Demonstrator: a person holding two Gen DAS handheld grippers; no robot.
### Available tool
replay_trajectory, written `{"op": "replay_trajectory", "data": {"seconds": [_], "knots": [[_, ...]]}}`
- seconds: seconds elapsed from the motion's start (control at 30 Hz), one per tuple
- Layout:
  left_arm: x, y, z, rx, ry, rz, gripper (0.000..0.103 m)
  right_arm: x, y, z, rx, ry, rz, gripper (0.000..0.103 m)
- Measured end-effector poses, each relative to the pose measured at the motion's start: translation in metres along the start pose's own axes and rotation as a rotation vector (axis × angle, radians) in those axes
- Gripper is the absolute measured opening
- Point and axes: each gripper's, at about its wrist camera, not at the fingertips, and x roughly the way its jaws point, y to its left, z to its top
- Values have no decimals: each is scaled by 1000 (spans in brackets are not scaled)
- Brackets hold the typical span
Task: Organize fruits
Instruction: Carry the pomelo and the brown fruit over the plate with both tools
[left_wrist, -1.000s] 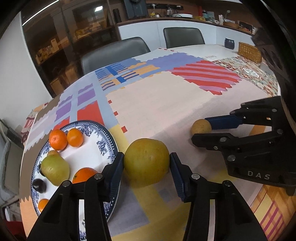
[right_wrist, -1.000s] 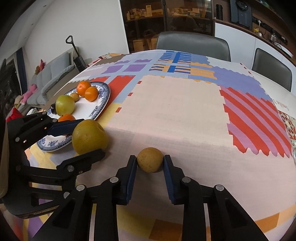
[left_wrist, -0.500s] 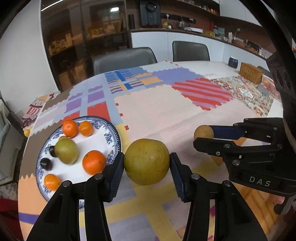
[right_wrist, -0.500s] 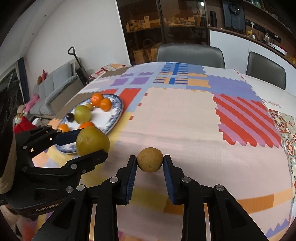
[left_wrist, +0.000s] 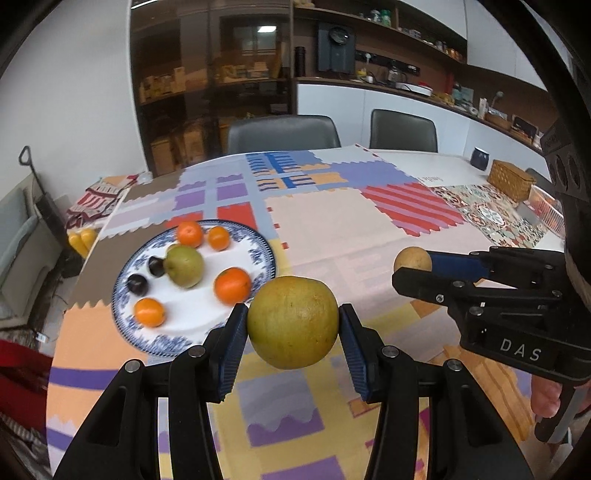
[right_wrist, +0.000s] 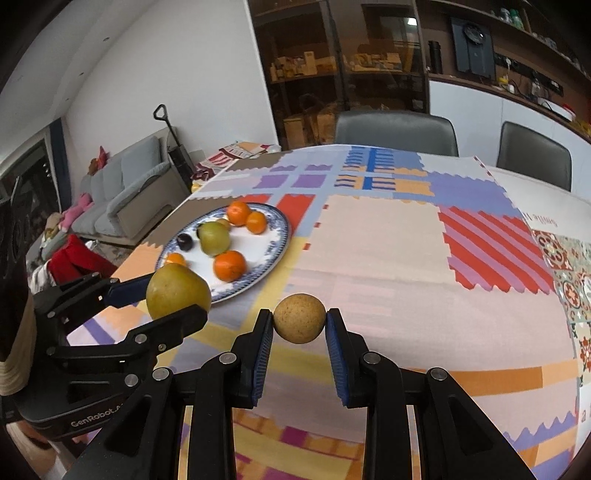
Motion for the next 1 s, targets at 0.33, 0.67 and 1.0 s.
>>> {"op": "replay_trajectory", "data": {"seconds": [0.33, 0.67, 1.0], "knots": [[-36, 25, -11, -46, -41, 77, 49, -11, 36, 9, -58, -26, 26, 31], [-49, 56, -9, -94, -69, 135, 49, -7, 62, 31, -94, -59, 44, 31], [-31, 84, 4, -99, -71, 182, 49, 26, 71, 48, -102, -41, 57, 31]]}}
